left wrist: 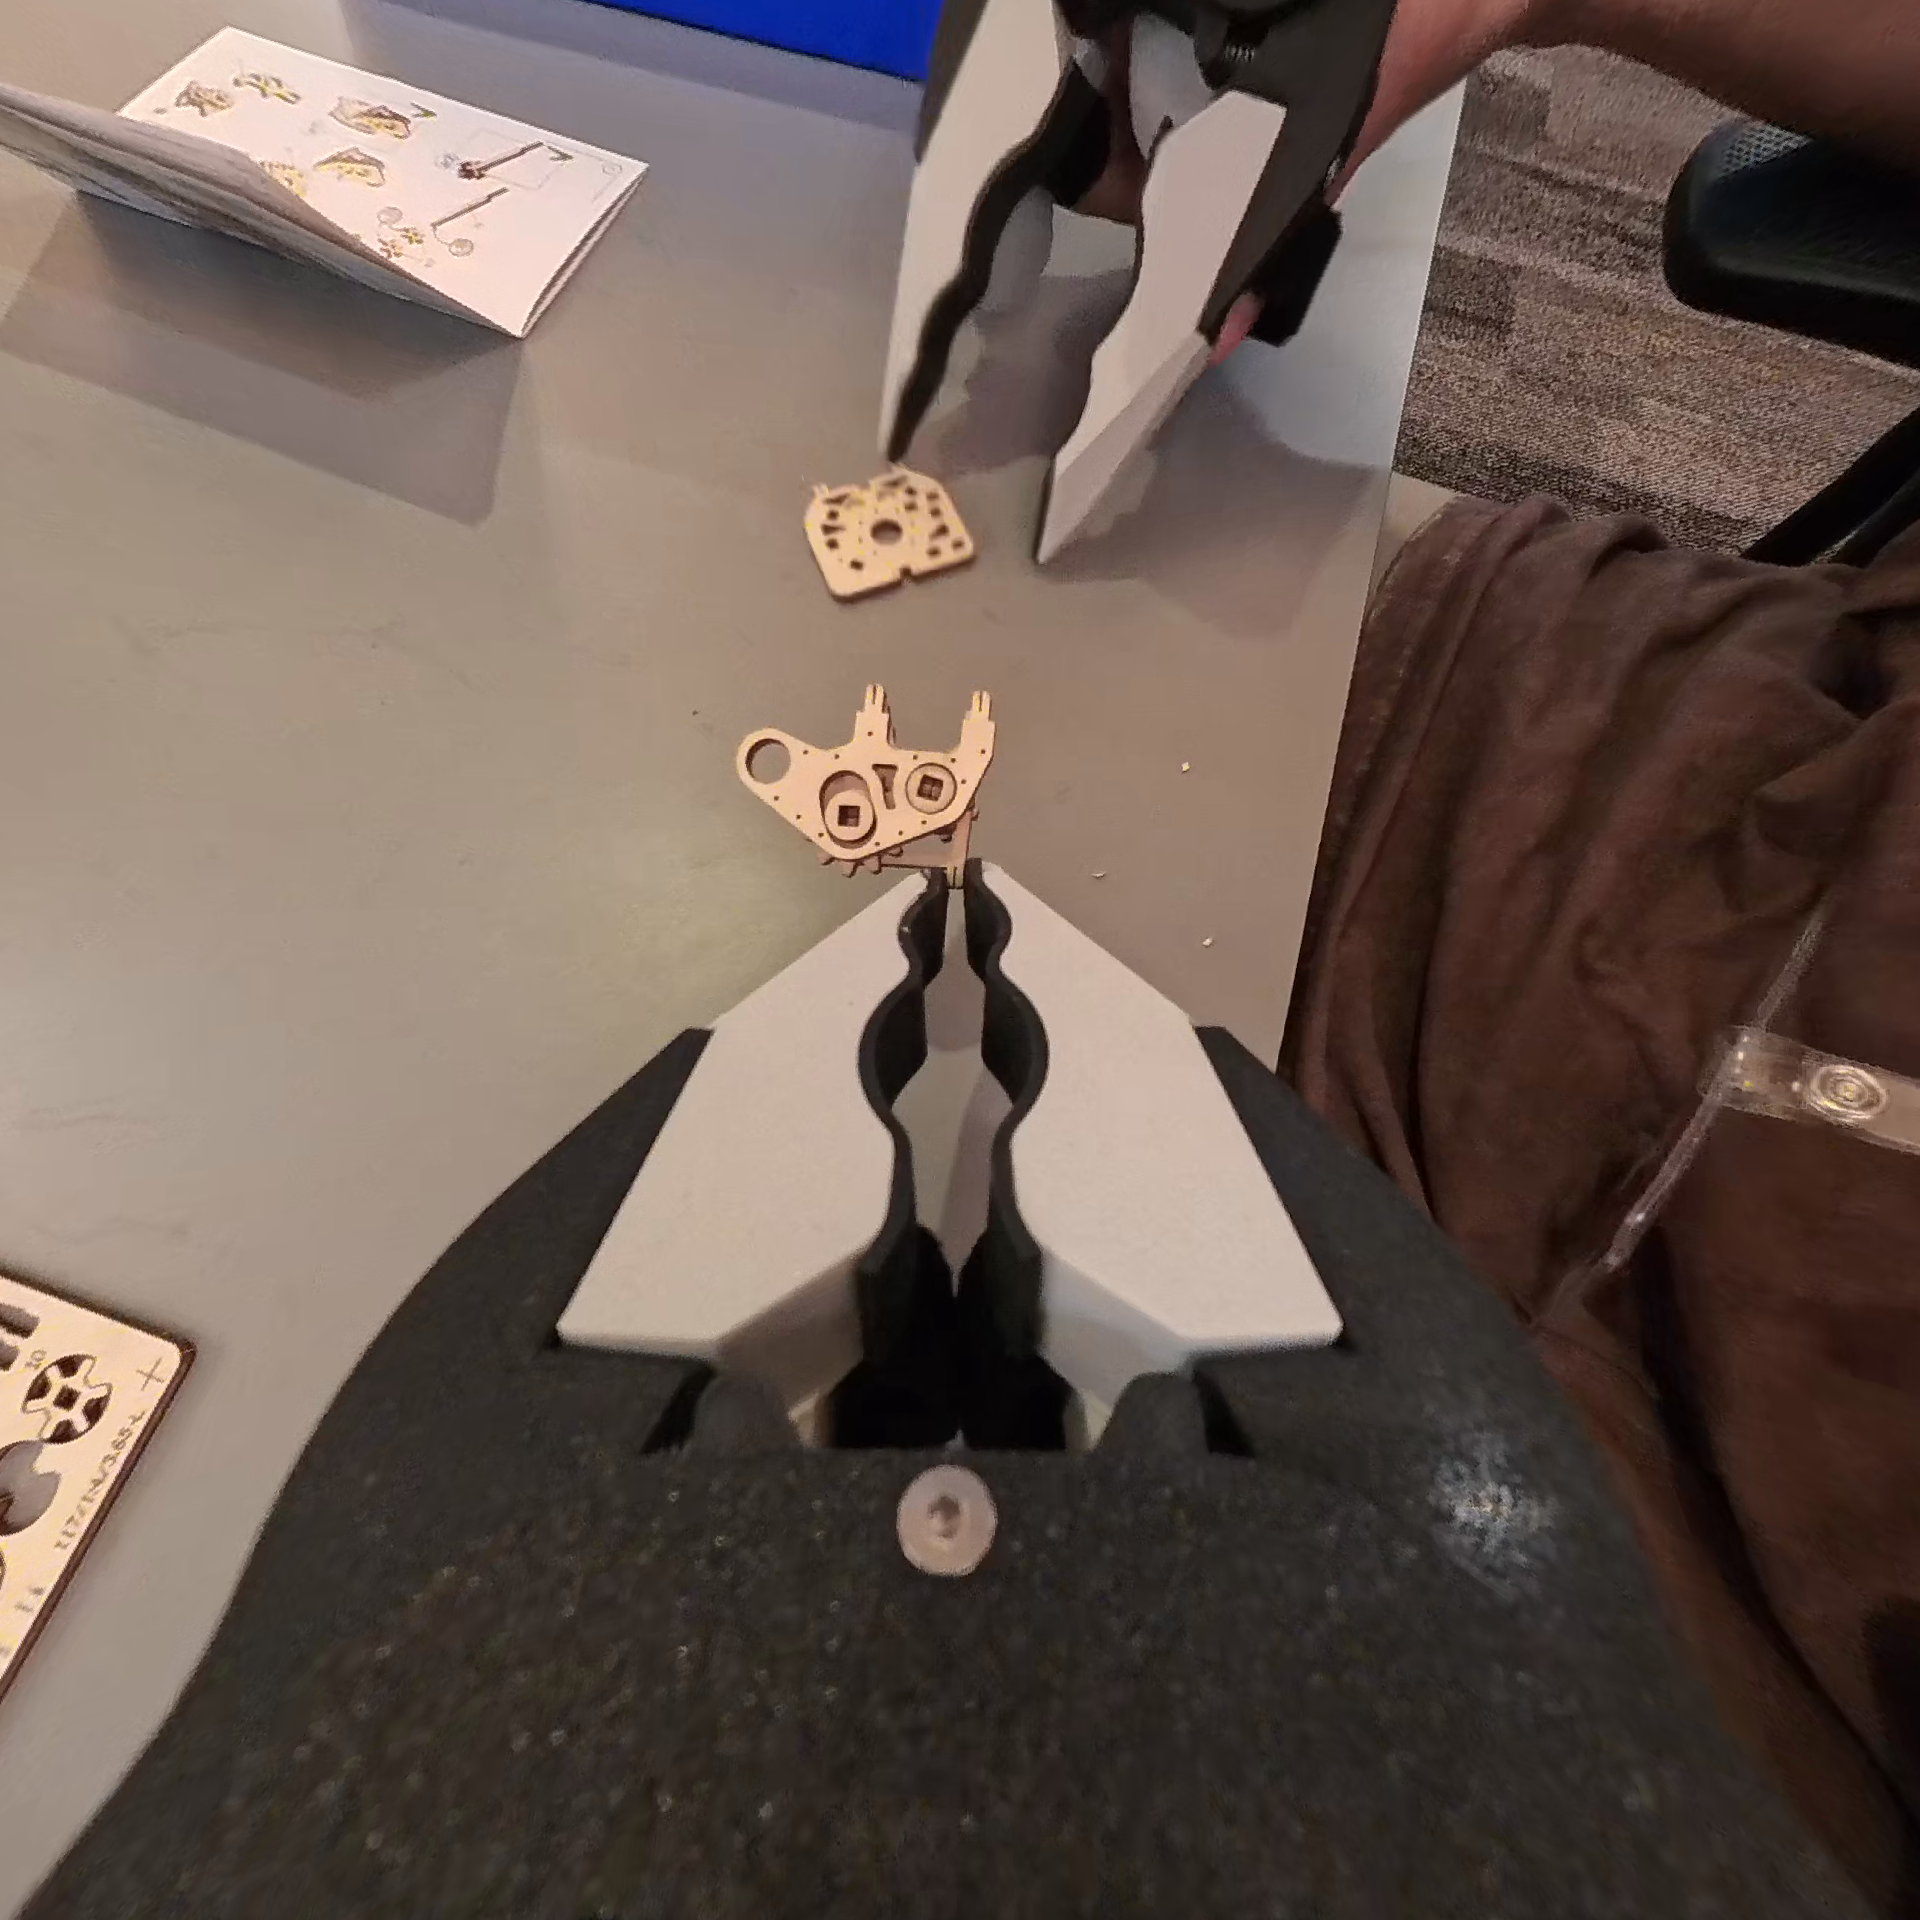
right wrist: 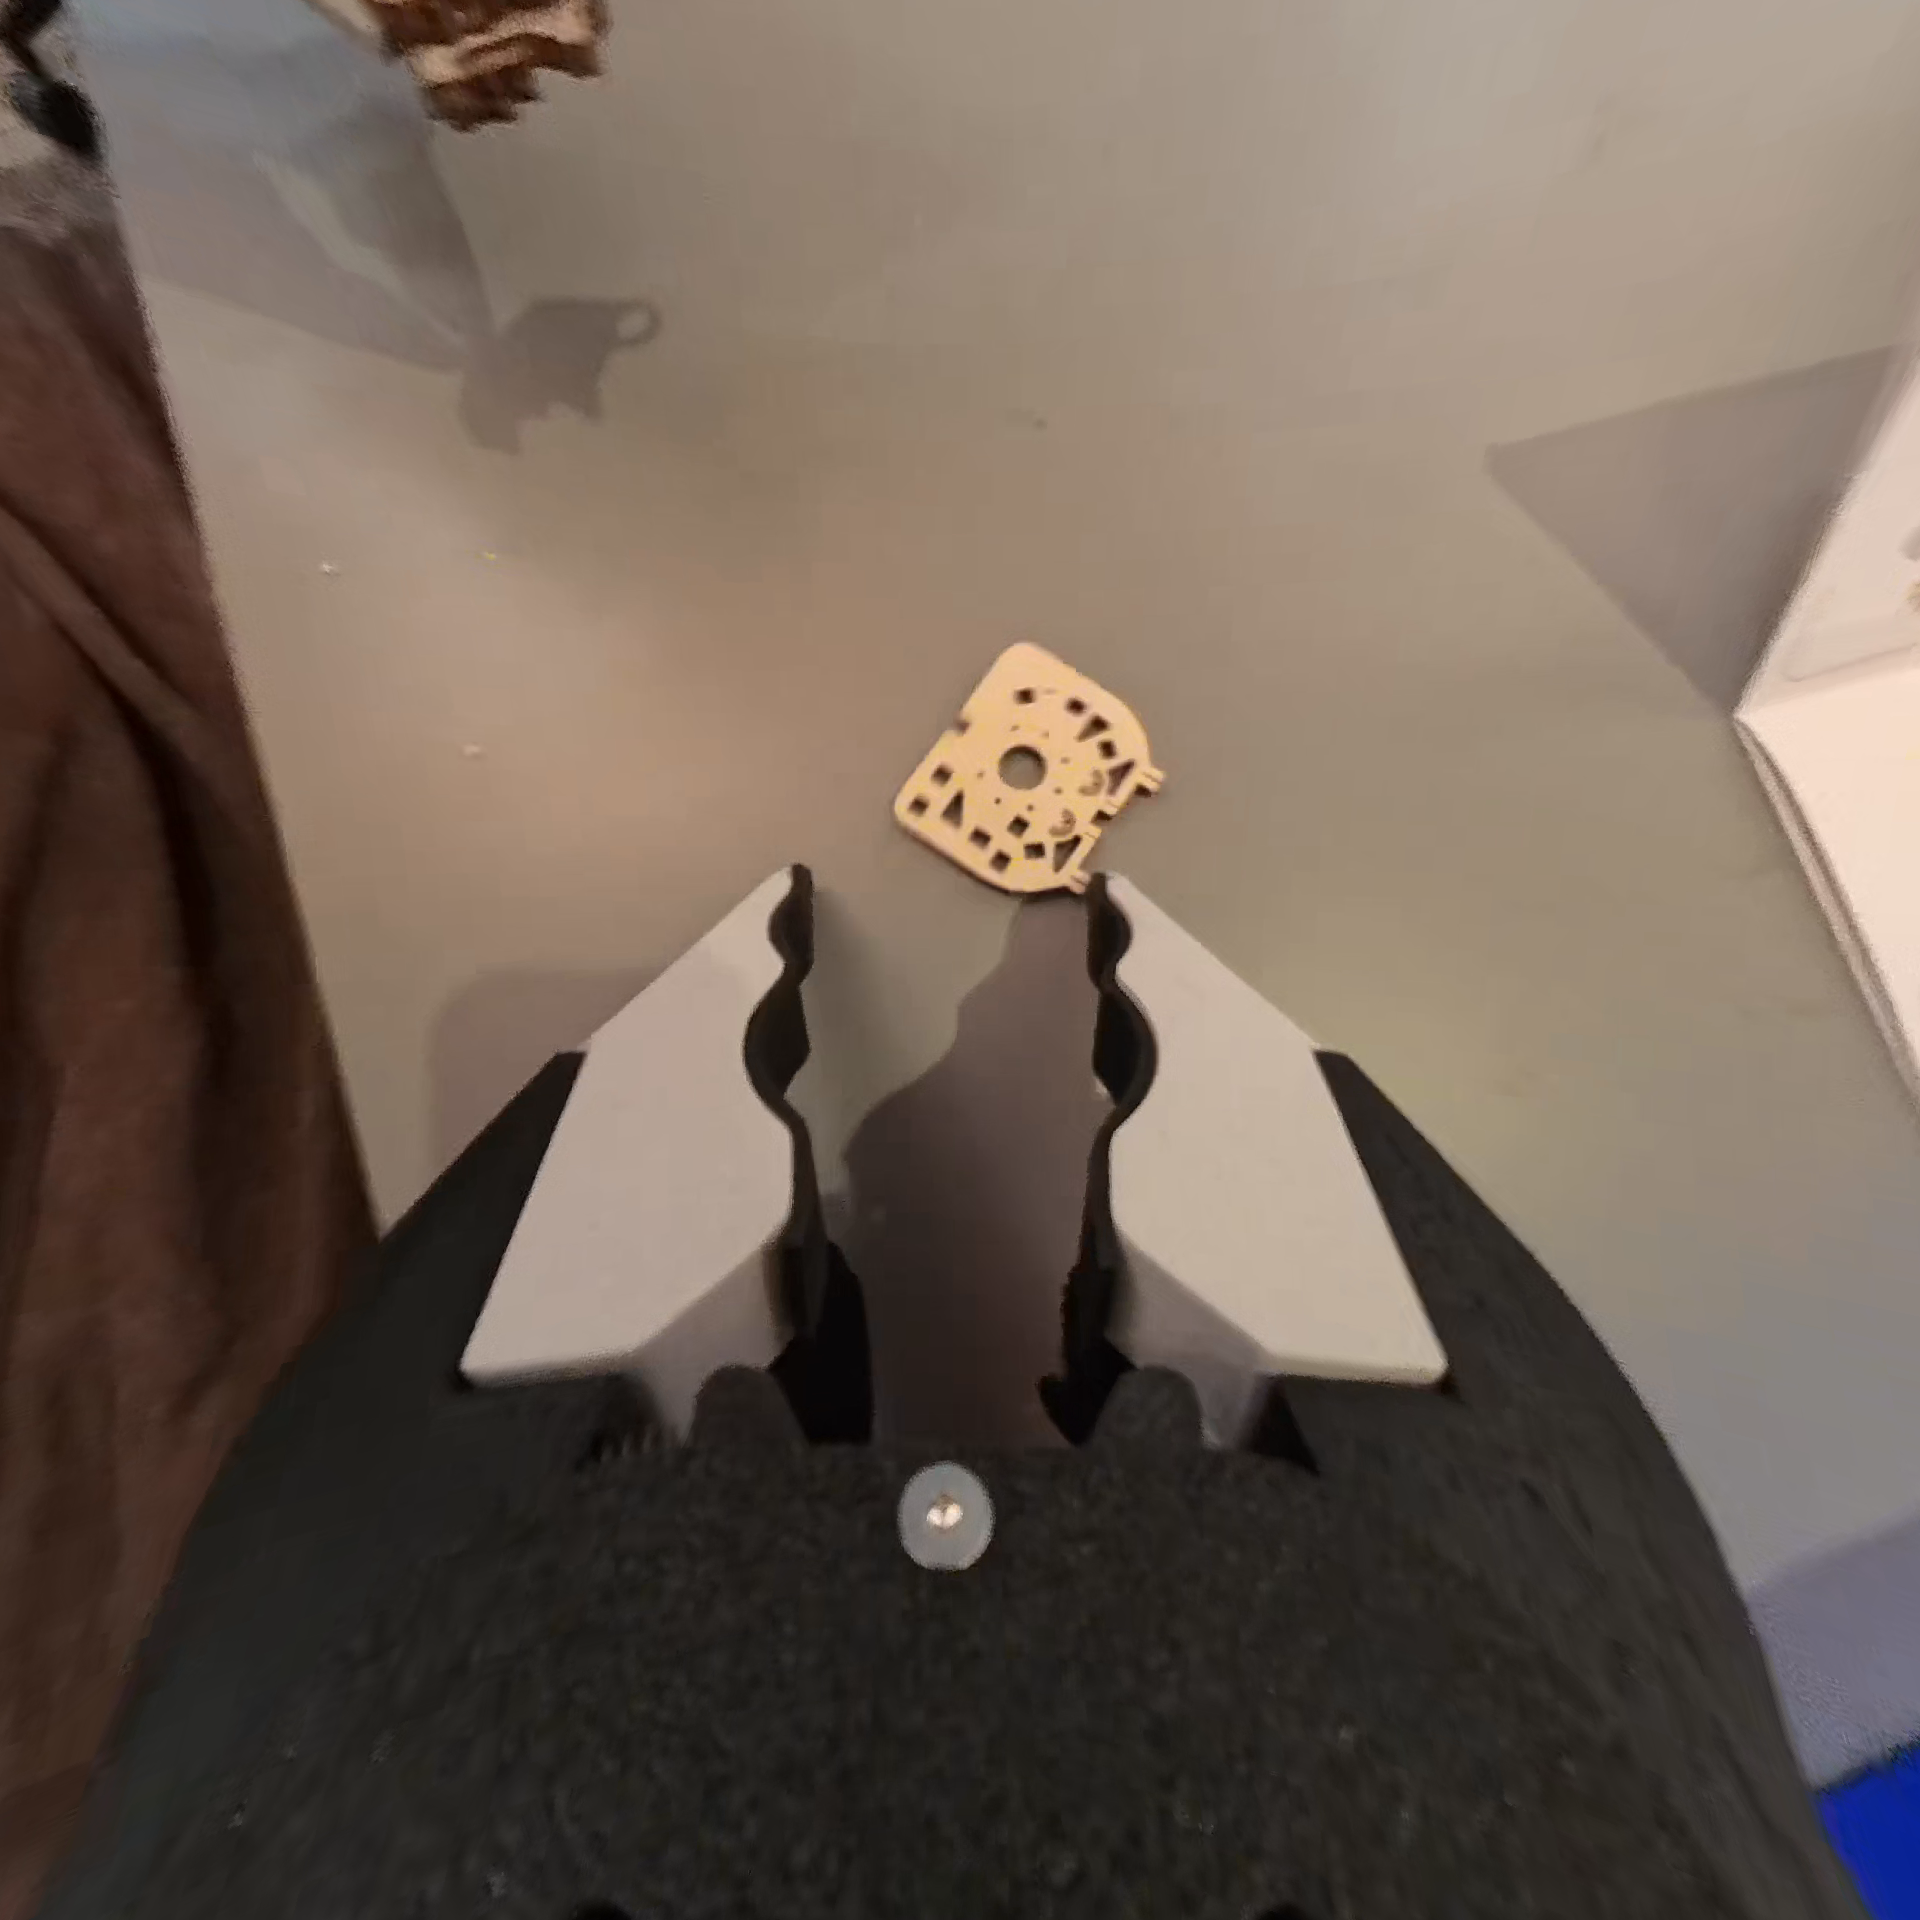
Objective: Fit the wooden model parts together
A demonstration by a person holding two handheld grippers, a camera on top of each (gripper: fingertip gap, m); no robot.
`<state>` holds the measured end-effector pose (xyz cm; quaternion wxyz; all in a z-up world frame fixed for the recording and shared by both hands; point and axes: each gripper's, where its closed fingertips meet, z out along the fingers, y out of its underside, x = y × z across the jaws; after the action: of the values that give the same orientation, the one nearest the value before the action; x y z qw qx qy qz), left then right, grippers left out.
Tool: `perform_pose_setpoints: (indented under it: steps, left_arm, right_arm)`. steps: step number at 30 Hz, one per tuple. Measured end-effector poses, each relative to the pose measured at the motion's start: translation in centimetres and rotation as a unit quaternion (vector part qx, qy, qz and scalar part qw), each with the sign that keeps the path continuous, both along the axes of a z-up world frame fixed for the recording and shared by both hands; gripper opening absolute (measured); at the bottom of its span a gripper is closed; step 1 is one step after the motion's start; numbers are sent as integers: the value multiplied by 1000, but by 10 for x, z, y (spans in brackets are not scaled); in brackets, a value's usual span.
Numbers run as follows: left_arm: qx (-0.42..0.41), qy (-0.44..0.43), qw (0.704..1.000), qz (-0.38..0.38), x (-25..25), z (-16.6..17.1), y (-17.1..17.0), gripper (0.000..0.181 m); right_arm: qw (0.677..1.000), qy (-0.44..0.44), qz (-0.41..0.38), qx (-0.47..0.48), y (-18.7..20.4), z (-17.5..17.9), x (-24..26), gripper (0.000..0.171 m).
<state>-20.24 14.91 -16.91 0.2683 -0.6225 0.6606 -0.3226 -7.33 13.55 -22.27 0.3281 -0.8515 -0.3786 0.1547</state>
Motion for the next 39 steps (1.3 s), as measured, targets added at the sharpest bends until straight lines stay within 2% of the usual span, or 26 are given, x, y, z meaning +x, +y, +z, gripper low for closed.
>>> perform_pose_setpoints:
  steps: [4, 7, 10, 13, 16, 21, 22, 25, 28, 30, 32, 36, 39]
  left_arm:
    - [0, 4, 1000, 1, -1, -3, 1, 1]
    - [0, 7, 1000, 1, -1, -4, 1, 1]
    - [-1, 6, 1000, -3, 0, -5, 0, 1]
    - [-2, 8, 1000, -7, 2, -6, -3, 1]
    - [-3, 8, 1000, -13, 3, -6, -6, 1]
    - [-5, 11, 1000, -15, 4, -7, -8, 1]
    - [-6, 12, 1000, -14, 4, -8, -8, 1]
    - [-5, 12, 1000, -8, 5, -8, -5, 1]
    - [-7, 8, 1000, -1, 8, -7, -5, 1]
    - [-4, 6, 1000, 2, 10, -6, -5, 1]
    - [-3, 6, 1000, 8, 12, -6, -4, 1]
    - [-7, 20, 999, 28, 14, -13, 0, 1]
    - [-8, 22, 999, 39, 14, -14, 5, 1]
  right_arm:
    - [998, 54, 21, 14, -13, 16, -23, 51]
    - [998, -3, -6, 55, -3, 13, -5, 55]
    - [996, -22, -18, 86, 14, 10, 1, 65]
    - [996, -28, 25, 84, 22, 3, -1, 63]
    - [995, 30, 88, 30, 13, -2, -13, 61]
    - [992, 35, 118, 34, 23, -1, -15, 54]
    - [991, 35, 123, 34, 22, -1, -16, 46]
    - [991, 28, 123, 41, 21, -1, -22, 45]
    - [994, -17, 91, 63, 27, 1, -18, 45]
    - [987, -75, 68, 122, 34, 10, -13, 45]
    - [972, -135, 43, 187, 41, 24, -9, 44]
    - [940, -255, 24, 224, 44, 22, -1, 44]
    - [922, -275, 21, 273, 47, 35, -10, 45]
